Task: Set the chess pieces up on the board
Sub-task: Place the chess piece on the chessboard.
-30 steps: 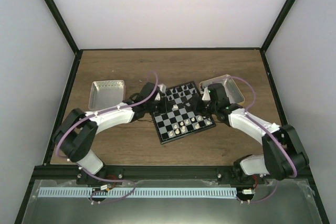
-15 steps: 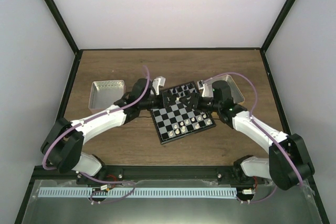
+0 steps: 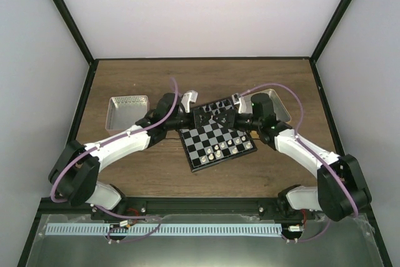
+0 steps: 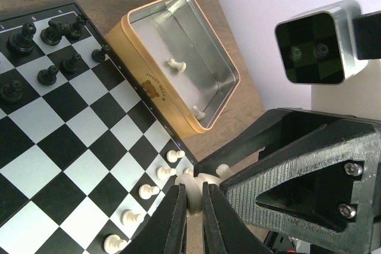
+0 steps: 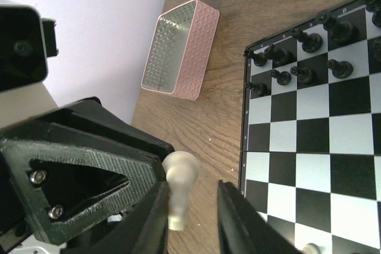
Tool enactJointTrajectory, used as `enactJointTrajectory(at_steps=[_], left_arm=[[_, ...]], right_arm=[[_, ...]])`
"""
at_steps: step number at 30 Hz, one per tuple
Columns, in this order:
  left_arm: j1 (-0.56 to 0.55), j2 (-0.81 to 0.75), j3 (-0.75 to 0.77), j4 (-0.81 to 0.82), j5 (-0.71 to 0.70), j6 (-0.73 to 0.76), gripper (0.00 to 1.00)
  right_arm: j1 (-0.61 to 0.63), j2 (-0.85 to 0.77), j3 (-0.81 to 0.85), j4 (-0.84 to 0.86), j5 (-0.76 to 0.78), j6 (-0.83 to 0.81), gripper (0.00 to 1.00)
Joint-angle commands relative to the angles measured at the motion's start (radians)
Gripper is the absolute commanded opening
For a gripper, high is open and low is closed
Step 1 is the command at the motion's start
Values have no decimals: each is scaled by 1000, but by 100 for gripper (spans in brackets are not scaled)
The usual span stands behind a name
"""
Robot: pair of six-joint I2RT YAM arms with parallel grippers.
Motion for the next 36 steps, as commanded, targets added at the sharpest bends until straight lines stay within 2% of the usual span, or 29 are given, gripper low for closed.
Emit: enactJointTrajectory(at_steps=[1, 6, 9, 10, 11, 14, 18, 24, 27, 30, 36], left_arm=[[1, 0, -10, 27, 15, 18, 9], [2, -1, -14, 27, 11, 18, 10], [2, -2, -14, 19, 5, 18, 14], [2, -5, -14, 16, -1, 18, 19], [2, -10, -13, 9, -12, 37, 29], [0, -35, -11, -34, -88, 57, 46], [0, -76, -1, -121, -246, 85, 56], [3, -125, 29, -208, -429, 145, 59], [2, -144, 34, -225, -478, 169, 60], [4, -157, 33, -229, -500, 184, 62], [5, -156, 17, -214, -473, 185, 61]], right_arm=[[-4, 16, 57, 27, -7, -11, 20], [-4, 10, 54, 29, 5, -35, 5], [-3, -2, 60, -18, 26, -60, 1], [-4, -7, 63, -42, 40, -68, 1], [-4, -14, 68, -71, 60, -78, 1], [-3, -36, 95, -221, 169, -119, 1], [-3, -58, 152, -486, 399, -174, 1], [50, -53, 208, -772, 691, -182, 1], [90, -24, 225, -858, 774, -144, 1], [124, 6, 225, -905, 806, -115, 1], [147, 20, 181, -883, 763, -133, 1]])
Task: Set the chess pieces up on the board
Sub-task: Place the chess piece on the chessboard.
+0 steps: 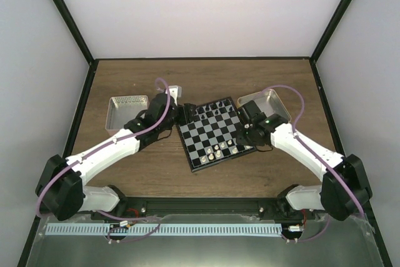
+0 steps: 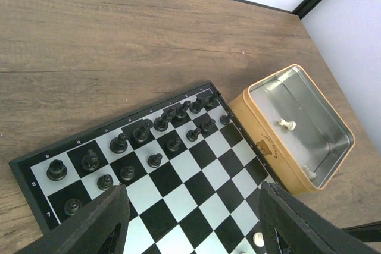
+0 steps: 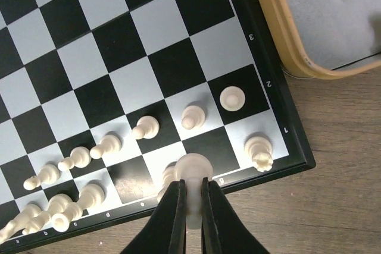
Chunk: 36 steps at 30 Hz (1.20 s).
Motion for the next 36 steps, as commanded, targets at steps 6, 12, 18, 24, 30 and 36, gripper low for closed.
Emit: enactJointTrajectory(at_steps=[6, 12, 18, 24, 30, 36], left_arm=[[4, 18, 2, 15, 27, -4, 61], [5, 32, 2, 18, 37, -10, 61], [6, 39, 1, 18, 42, -16, 61], [7, 44, -2, 8, 27, -20, 61], [10, 44, -1, 2, 27, -22, 61], [13, 35, -2, -2, 23, -20, 61]], right_arm=[[13, 54, -30, 20, -9, -14, 1], [14, 90, -52, 56, -23, -30, 1], [15, 122, -65, 78, -21, -34, 1], [14, 140, -74, 85, -9, -36, 4], [14, 135, -49, 57, -5, -37, 20], [14, 53, 46, -20, 64, -12, 28]])
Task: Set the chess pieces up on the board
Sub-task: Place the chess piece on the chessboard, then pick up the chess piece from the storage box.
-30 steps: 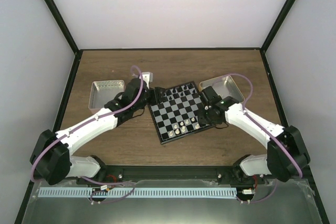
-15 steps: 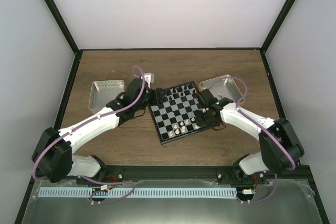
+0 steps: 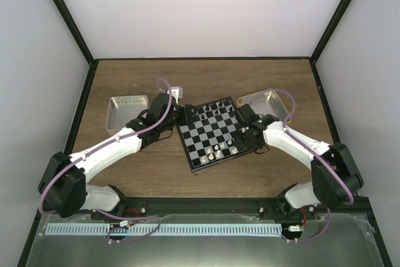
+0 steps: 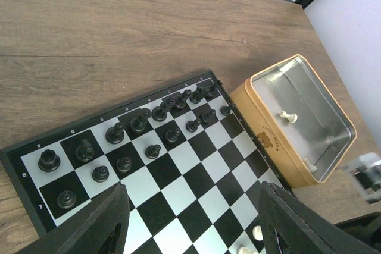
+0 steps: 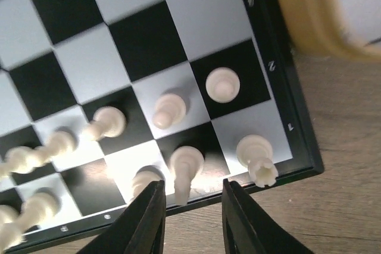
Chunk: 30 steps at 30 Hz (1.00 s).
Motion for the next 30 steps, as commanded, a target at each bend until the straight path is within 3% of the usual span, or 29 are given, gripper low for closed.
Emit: enactJointTrajectory(at_steps=[1, 4, 10, 15, 18, 30], left_arm=[[7, 1, -3, -1, -10, -4, 61], [8, -7, -4, -1, -10, -2, 61], [8, -32, -24, 11, -5, -8, 62], [10, -44, -20, 3, 4, -7, 62], [10, -55, -26, -5, 5, -2, 63], [16, -31, -22, -11, 49, 13, 64]], right_arm=[[6, -82, 110, -59, 92, 24, 29], [-34, -115, 124, -32, 154, 39, 31], [-274, -138, 111, 182, 158, 40, 40], [-396, 44, 195, 308, 95, -94, 49], [-472, 165, 259, 325, -29, -214, 49], [-509, 373, 303, 324, -21, -322, 48]])
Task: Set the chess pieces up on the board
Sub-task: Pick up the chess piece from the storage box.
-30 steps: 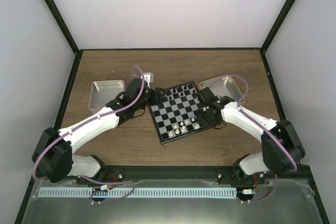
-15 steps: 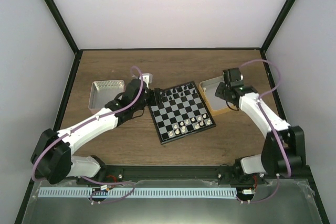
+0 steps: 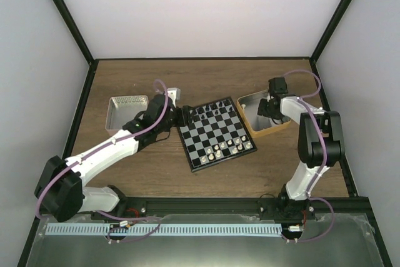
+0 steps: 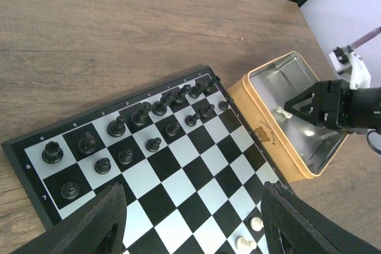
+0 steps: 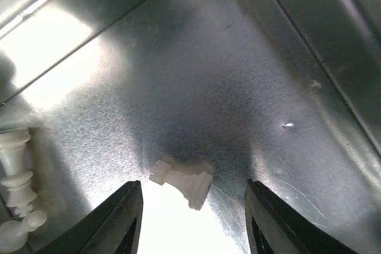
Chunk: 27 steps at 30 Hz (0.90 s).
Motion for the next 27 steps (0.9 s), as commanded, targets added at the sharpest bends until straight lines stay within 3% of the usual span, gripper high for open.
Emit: enactJointTrajectory(at_steps=[1, 20, 27], left_arm=[[6, 13, 5, 0, 31, 12, 64], [8, 8, 1, 3, 43, 29, 64], [9, 9, -1, 3, 42, 28, 65]], right_arm=[[-1, 44, 70, -8, 7, -52, 47], [1, 126, 105, -62, 32, -32, 29], [30, 91, 98, -94, 127, 21, 46]])
